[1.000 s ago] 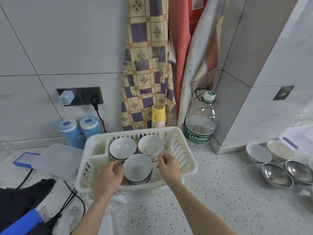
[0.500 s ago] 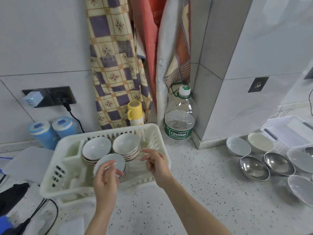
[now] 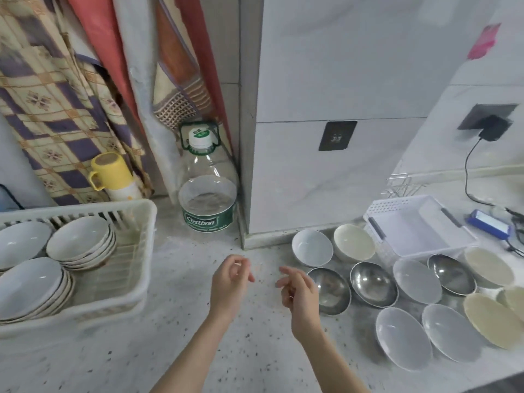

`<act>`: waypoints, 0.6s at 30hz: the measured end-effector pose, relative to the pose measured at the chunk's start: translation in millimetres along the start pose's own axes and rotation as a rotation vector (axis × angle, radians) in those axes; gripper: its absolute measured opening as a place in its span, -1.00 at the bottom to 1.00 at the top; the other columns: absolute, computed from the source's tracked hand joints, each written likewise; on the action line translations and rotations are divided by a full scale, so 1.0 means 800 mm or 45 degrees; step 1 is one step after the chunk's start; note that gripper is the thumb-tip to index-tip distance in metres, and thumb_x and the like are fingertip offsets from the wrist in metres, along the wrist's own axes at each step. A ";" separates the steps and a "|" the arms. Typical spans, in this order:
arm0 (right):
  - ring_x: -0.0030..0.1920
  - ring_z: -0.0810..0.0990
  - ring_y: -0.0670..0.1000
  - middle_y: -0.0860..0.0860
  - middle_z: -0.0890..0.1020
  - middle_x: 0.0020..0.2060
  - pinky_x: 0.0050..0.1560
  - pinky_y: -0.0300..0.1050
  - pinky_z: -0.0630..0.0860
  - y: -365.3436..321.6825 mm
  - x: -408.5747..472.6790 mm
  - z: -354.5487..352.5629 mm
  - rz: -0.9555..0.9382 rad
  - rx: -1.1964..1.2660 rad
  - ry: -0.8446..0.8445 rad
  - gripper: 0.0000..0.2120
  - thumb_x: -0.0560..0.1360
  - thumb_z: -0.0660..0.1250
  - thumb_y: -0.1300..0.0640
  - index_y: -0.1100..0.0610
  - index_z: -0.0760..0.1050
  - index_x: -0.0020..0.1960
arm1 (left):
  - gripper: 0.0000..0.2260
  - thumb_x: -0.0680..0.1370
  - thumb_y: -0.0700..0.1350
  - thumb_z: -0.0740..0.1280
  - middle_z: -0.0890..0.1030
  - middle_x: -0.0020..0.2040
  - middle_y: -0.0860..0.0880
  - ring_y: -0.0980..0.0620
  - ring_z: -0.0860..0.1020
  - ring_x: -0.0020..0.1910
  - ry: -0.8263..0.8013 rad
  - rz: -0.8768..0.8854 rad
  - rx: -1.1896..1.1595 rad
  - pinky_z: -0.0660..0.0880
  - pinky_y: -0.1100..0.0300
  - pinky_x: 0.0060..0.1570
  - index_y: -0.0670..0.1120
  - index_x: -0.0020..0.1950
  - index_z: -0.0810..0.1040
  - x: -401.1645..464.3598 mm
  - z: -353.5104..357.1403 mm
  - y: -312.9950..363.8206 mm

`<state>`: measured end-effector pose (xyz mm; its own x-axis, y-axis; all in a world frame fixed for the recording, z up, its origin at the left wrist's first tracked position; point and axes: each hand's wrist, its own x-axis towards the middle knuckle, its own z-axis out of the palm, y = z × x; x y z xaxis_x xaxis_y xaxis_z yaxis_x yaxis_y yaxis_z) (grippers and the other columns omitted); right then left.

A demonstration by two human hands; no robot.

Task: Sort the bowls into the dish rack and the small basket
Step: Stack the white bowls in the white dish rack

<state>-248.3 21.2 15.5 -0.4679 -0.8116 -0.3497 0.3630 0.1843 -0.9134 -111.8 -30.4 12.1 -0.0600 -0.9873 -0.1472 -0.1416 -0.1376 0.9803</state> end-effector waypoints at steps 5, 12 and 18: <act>-0.54 0.23 -0.06 0.00 0.48 -0.50 -0.53 -0.25 0.17 -0.010 0.010 -0.095 0.163 0.031 0.187 -0.81 0.51 0.29 0.28 0.17 0.61 -0.23 | -0.73 0.55 0.13 0.28 0.66 -0.10 0.00 0.10 0.52 -0.29 -0.203 -0.401 0.281 0.42 0.15 -0.17 -0.03 0.10 0.48 0.050 0.106 -0.020; -0.56 0.33 -0.10 0.05 0.61 -0.38 -0.58 -0.29 0.16 0.026 -0.011 -0.158 0.718 0.348 0.246 -0.76 0.57 0.28 0.02 0.20 0.56 0.00 | -0.58 0.36 0.25 0.27 0.70 -0.15 -0.09 -0.02 0.58 -0.27 -0.172 -0.502 0.439 0.43 0.14 -0.26 -0.13 -0.18 0.57 0.098 0.168 -0.041; -0.46 0.30 -0.05 0.09 0.69 -0.03 -0.65 -0.31 0.17 0.042 -0.026 -0.175 0.682 0.476 0.598 -0.74 0.58 0.27 0.01 0.12 0.47 0.20 | -0.88 0.49 -0.12 0.33 0.71 -0.08 -0.18 -0.10 0.64 -0.17 -0.163 -0.570 0.334 0.54 0.12 -0.21 -0.15 -0.07 0.59 0.112 0.196 -0.045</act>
<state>-338.9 121.8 -36.6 -0.4138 -0.3322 -0.8476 0.8409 0.2172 -0.4957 -266.7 -101.5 -57.2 -0.0551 -0.8166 -0.5746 -0.4225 -0.5024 0.7544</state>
